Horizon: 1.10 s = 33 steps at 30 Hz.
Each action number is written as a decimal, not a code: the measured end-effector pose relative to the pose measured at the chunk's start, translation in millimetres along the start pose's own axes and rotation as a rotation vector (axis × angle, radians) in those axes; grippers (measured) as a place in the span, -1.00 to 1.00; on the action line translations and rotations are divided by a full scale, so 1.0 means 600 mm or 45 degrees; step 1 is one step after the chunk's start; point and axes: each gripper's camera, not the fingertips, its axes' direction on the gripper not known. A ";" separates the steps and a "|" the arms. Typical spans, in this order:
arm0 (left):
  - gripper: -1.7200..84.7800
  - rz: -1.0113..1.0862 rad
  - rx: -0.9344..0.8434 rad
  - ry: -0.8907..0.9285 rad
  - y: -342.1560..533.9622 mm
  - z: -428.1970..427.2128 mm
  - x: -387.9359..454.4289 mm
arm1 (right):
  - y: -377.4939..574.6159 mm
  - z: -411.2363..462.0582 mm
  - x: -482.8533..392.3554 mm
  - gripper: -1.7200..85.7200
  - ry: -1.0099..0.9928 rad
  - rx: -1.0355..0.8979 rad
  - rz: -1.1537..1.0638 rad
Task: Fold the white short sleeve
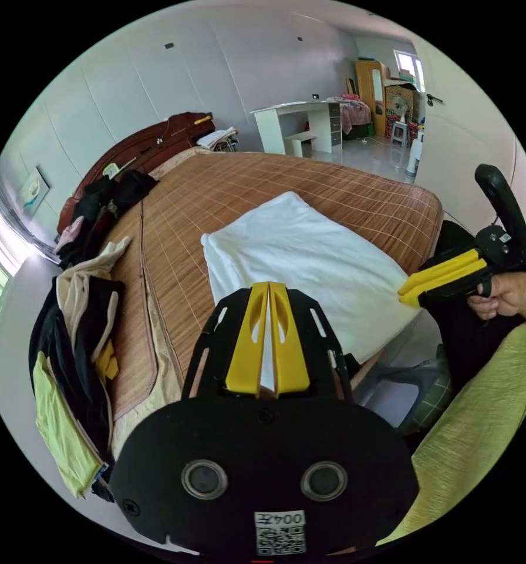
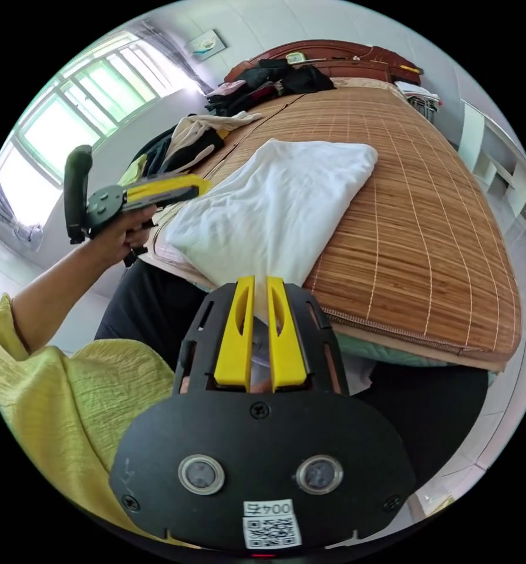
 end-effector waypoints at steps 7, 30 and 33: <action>-0.95 0.239 -0.328 -0.008 -0.029 0.109 0.066 | -0.040 -0.032 0.048 -0.70 0.105 0.014 -0.053; -0.96 0.210 -0.351 0.056 -0.048 0.137 0.058 | -0.399 0.103 0.547 -0.66 -0.458 -0.191 0.498; -0.96 0.194 -0.337 0.050 -0.044 0.136 0.053 | -0.425 0.130 0.552 -0.71 -0.473 -0.240 0.485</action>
